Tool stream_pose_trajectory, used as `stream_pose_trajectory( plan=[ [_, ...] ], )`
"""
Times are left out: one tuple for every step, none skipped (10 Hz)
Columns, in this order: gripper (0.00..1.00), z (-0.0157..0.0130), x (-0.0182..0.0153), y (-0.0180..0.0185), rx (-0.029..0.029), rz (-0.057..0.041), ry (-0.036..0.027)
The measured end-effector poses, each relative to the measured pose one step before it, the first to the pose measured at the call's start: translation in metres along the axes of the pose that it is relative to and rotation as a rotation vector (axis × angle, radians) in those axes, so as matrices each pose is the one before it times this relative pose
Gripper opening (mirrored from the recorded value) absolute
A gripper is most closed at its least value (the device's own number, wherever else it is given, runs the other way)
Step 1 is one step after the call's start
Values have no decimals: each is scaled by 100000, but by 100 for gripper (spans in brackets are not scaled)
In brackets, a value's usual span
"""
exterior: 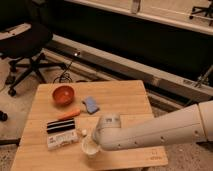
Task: Place the ceramic cup in the ceramic bowl
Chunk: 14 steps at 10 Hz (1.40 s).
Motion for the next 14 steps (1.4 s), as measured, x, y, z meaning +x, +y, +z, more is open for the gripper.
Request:
stream_pose_trajectory(
  plan=[
    [51,396,-893,17,90,-699,-776],
    [41,22,-982,-45,519,-930,-1057],
    [31,-430,-1343,-230,1316,-1246,-1587],
    [21,-541,-1304,-488,1629,-886,-1231],
    [12,-571,-1286,-724,1858,-839,-852],
    [3,-443,-1119,-1353,2555,-795,558],
    [0,-314,-969,-1787,2812,-834,1519],
    [0,-357,-1416,-2280,3327,-1703,1942],
    [0,-399,-1871,-2129,2931,-2405,1261],
    [0,-335,-1962,-1901,2400,-1466,457],
    [0,2,-2420,-2143,1999,307,-242],
    [0,343,-1607,-1238,481,1566,-870],
    [0,647,-1807,-1461,261,3065,-1322],
    [0,638,-1253,-924,-102,2537,-1184]
  ],
)
